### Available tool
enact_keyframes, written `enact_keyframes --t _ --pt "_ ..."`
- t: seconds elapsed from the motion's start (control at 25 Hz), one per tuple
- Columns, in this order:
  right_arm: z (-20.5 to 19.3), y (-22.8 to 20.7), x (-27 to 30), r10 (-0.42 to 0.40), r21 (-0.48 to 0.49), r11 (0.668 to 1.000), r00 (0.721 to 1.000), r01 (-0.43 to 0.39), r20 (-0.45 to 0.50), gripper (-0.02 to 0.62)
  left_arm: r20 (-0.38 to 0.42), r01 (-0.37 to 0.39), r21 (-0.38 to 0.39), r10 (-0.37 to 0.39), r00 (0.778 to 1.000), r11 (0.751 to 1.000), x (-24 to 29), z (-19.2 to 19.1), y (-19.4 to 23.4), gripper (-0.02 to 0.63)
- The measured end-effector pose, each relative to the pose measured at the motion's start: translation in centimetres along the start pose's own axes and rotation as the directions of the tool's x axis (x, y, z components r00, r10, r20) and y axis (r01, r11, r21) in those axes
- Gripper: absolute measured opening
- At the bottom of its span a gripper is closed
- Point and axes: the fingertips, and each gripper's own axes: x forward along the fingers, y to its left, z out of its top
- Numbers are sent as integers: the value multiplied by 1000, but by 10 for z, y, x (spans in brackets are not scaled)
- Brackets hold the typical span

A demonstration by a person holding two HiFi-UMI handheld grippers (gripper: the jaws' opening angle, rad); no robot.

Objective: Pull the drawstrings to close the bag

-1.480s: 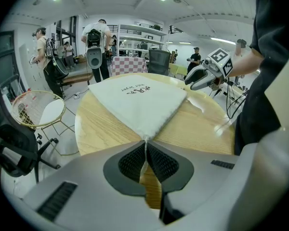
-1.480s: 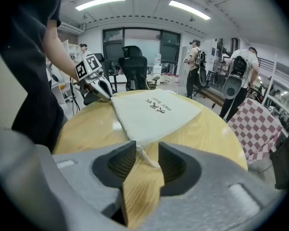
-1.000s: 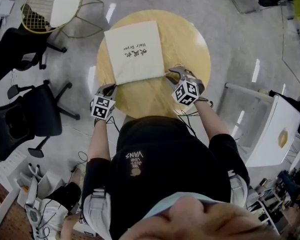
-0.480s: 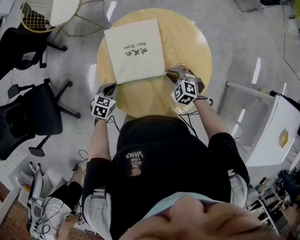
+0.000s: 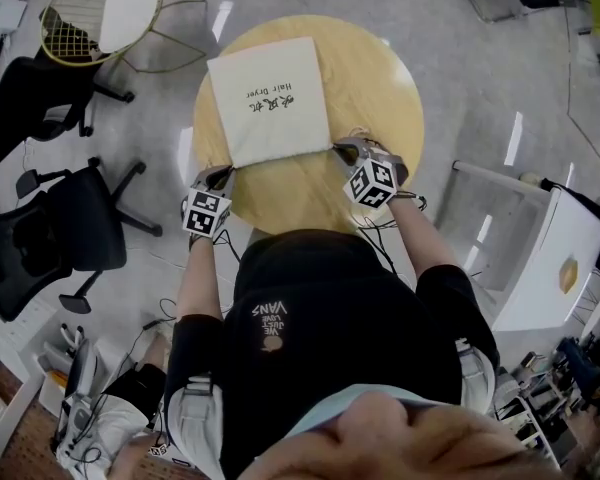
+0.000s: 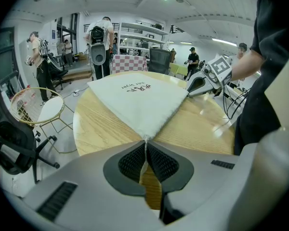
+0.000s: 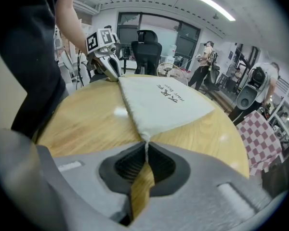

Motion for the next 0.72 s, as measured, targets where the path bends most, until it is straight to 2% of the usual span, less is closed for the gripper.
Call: enact_keyframes --t 0.16,0.28,0.36,0.52,0.72 --pt "5 -4 -8 7 99 995 999 -11 39 11 3 -1 -4 1 1000 1000 -1 1 0 26" --pt "11 -10 -15 16 232 972 995 -38 95 9 10 0 -12 0 1000 1000 -3 3 0 25" --pt "14 -13 -18 16 348 935 988 -70 156 8 16 1 -17 -1 1000 1000 -3 3 1 26" --pt "19 -24 -28 -22 543 828 960 -140 280 6 42 0 -19 1 999 1000 -3 7 0 26" --pt "24 -36 -39 -82 660 731 938 -172 336 3 73 5 -33 -2 997 999 -7 16 -4 25"
